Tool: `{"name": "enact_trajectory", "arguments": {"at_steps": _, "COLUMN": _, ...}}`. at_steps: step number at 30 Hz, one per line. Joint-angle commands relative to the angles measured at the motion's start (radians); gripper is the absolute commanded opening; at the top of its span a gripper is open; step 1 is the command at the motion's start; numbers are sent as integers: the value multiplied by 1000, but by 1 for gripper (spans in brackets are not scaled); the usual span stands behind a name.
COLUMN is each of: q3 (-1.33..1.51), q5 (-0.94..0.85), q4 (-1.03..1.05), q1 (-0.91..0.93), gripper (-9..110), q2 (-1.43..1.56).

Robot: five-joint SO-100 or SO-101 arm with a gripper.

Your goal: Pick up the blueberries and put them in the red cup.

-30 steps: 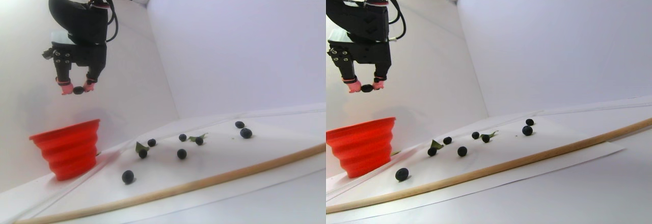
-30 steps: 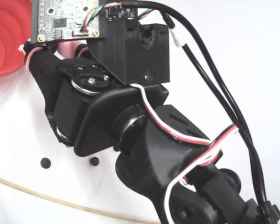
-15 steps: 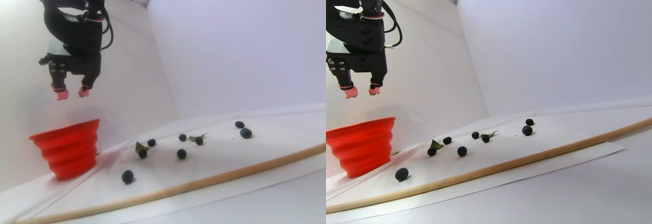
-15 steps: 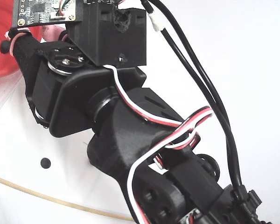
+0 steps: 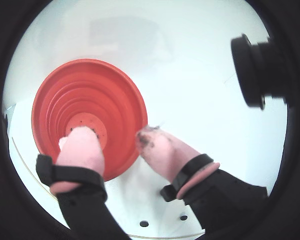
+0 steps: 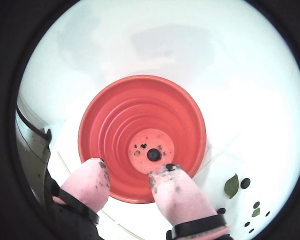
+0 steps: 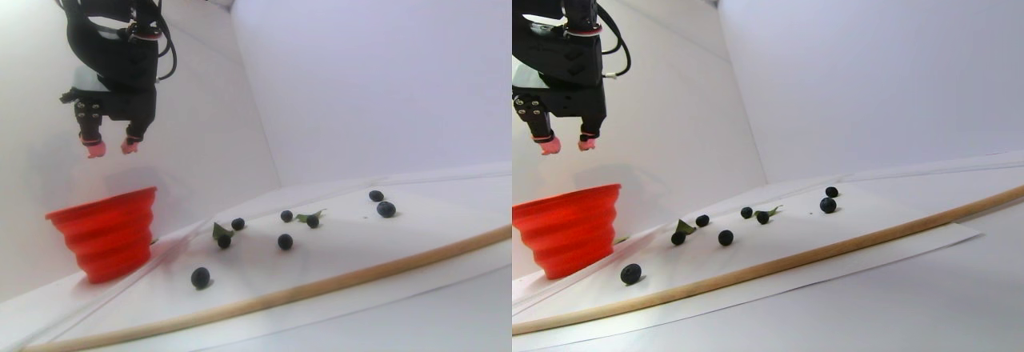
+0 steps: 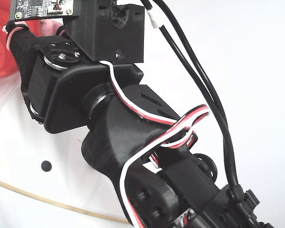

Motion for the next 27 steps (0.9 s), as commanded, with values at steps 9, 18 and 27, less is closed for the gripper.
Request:
{"name": "enact_trajectory", "arguments": {"at_steps": 9, "q3": 43, "q5": -26, "q4": -21, "q1": 38, "gripper": 17, "q2": 184}}
{"name": "enact_trajectory", "arguments": {"at_steps": 18, "q3": 98, "q5": -29, "q4": 18, "q1": 91, "gripper": 18, "q2": 270}}
{"name": "enact_trajectory", "arguments": {"at_steps": 27, "q3": 156, "q5": -54, "q4": 54, "q1": 138, "gripper": 18, "q2": 334}}
